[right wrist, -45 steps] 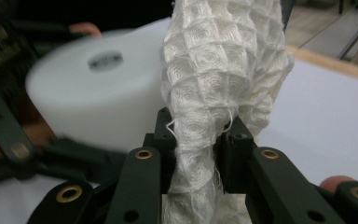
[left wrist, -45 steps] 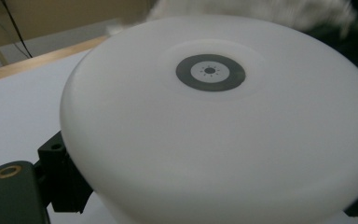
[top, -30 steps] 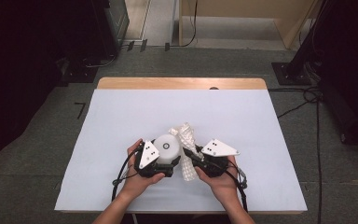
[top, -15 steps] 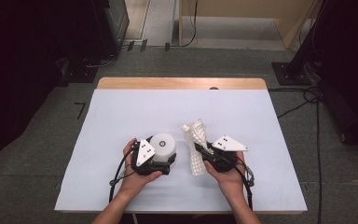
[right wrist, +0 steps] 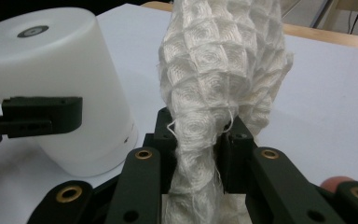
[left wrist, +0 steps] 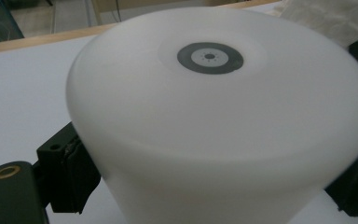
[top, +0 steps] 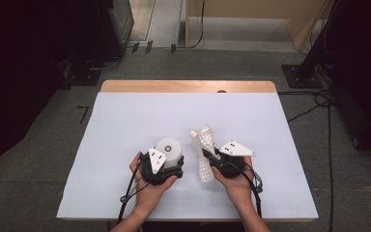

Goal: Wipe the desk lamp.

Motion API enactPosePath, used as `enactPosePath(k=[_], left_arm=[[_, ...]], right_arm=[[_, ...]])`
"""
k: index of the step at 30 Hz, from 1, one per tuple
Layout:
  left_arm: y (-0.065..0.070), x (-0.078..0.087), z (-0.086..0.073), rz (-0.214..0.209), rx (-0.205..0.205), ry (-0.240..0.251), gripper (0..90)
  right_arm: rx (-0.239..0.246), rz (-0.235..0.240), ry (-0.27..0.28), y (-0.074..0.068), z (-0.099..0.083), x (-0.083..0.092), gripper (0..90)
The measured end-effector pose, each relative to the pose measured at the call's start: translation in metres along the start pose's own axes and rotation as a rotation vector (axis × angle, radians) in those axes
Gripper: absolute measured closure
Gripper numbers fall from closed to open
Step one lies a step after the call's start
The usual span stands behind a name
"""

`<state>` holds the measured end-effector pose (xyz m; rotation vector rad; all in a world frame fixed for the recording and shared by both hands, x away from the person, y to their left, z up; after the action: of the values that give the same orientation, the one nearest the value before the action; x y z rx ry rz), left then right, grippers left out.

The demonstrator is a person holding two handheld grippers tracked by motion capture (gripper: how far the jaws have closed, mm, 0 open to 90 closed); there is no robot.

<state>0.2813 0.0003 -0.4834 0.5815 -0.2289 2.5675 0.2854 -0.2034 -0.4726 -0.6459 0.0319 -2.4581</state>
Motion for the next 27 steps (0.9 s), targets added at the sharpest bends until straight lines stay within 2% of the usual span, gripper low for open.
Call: enactPosePath(k=[3, 8, 11, 16, 19, 21, 24, 27], left_arm=[[-0.008, 0.002, 0.003, -0.088, -0.002, 0.026, 8.4], [-0.019, 0.016, 0.017, -0.274, -0.002, 0.126, 8.4], [-0.021, 0.022, 0.021, -0.345, -0.011, 0.159, 8.4], [-0.013, 0.023, 0.021, -0.407, -0.044, 0.154, 8.4], [-0.005, 0.021, 0.018, -0.413, -0.092, 0.134, 8.5], [-0.001, 0.018, 0.015, -0.411, -0.119, 0.113, 8.4], [0.003, 0.014, 0.011, -0.422, -0.122, 0.086, 8.4], [0.002, 0.013, 0.011, -0.433, -0.115, 0.085, 8.4]], right_arm=[[0.003, 0.003, -0.003, -0.002, -0.001, -0.002, 72.3], [0.013, 0.014, -0.005, -0.007, -0.001, -0.003, 72.3], [0.022, 0.024, -0.012, -0.011, -0.002, -0.006, 72.3], [0.043, 0.061, -0.027, -0.022, -0.005, -0.011, 72.3], [0.06, 0.099, -0.018, -0.03, -0.004, -0.011, 72.4], [0.069, 0.1, -0.005, -0.032, -0.001, -0.009, 72.4], [0.046, 0.12, 0.026, -0.031, 0.005, -0.002, 72.4], [0.068, 0.112, 0.052, -0.033, 0.012, 0.005, 72.4]])
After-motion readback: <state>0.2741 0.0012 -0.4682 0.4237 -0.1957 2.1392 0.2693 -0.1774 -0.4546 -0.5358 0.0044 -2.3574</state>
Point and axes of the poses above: each handheld gripper's, and its own axes: x roughly backward along the jaws, z roughly out of its top, y roughly to its right, the point moved 4 cm from there along -x, roughly forward along the jaws, and after that the axes turned 3 degrees about -x, right-handed, at the moved point
